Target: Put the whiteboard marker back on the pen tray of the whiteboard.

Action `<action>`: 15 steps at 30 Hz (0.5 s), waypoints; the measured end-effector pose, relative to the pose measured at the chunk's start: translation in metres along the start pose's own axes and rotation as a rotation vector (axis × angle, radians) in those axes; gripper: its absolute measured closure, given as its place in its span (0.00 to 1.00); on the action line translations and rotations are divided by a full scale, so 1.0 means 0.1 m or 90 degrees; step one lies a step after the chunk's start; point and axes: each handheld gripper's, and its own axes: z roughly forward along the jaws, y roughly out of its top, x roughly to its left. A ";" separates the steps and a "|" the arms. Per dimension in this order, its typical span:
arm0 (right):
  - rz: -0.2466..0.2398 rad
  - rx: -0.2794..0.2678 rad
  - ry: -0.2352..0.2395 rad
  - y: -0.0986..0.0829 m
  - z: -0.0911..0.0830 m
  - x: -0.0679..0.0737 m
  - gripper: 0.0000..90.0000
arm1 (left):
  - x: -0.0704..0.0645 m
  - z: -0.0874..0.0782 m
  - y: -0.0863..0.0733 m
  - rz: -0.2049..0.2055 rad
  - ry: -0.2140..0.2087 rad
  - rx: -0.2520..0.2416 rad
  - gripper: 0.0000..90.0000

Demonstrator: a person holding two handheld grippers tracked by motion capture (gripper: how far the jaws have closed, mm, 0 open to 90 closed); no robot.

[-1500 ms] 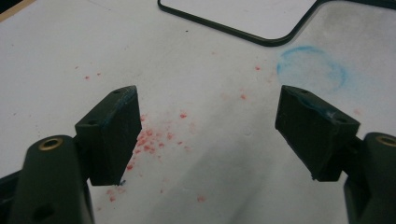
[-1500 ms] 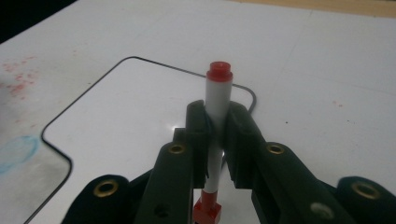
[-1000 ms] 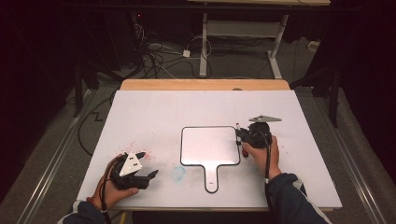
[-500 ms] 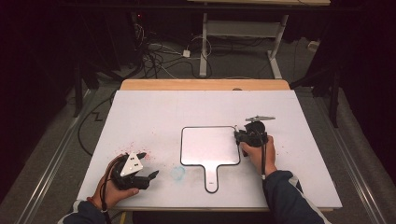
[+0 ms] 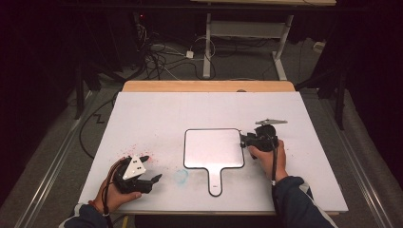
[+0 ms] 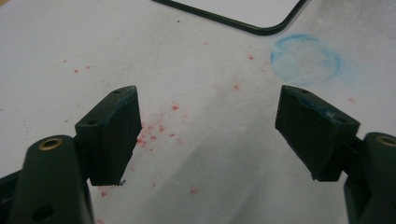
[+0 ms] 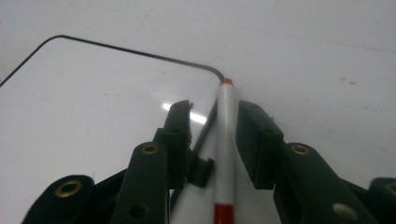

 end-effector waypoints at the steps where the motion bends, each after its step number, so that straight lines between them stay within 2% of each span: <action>1: -0.004 0.010 0.006 -0.02 -0.03 -0.02 0.75 | 0.00 0.00 0.00 0.000 0.000 0.000 0.24; 4: -0.016 0.032 0.018 -0.11 -0.12 -0.07 0.78 | -0.01 0.00 0.00 0.001 -0.002 0.001 0.24; 8: -0.072 0.078 -0.008 -0.20 -0.12 0.00 0.82 | -0.02 0.02 0.02 0.006 -0.003 0.007 0.24; 11: -0.098 0.079 -0.039 -0.20 -0.10 0.07 0.88 | -0.03 0.04 0.03 0.011 -0.006 0.012 0.24; 15: -0.101 0.073 -0.059 -0.21 -0.09 0.10 0.89 | -0.03 0.06 0.04 0.013 -0.010 0.015 0.24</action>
